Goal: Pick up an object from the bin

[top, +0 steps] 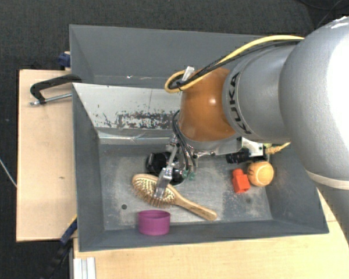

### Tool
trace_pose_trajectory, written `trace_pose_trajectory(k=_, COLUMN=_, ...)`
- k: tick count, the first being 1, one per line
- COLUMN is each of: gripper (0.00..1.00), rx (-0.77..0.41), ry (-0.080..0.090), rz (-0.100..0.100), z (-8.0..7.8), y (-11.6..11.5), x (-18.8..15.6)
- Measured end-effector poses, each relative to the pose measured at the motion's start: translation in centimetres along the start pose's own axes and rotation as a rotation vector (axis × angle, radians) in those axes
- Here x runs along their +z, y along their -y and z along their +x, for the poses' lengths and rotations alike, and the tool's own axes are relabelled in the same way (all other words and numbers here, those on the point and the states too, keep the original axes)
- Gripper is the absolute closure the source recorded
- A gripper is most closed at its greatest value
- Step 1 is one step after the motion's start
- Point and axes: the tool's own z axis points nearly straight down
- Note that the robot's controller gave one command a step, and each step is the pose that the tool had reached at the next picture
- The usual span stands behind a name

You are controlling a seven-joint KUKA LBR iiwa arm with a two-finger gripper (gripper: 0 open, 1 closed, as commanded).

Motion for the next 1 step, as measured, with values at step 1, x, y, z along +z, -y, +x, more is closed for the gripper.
trace_pose_trajectory(k=1, gripper=1.00, rx=0.000, ry=0.002, rz=0.000, z=0.07, y=0.09, x=-0.18)
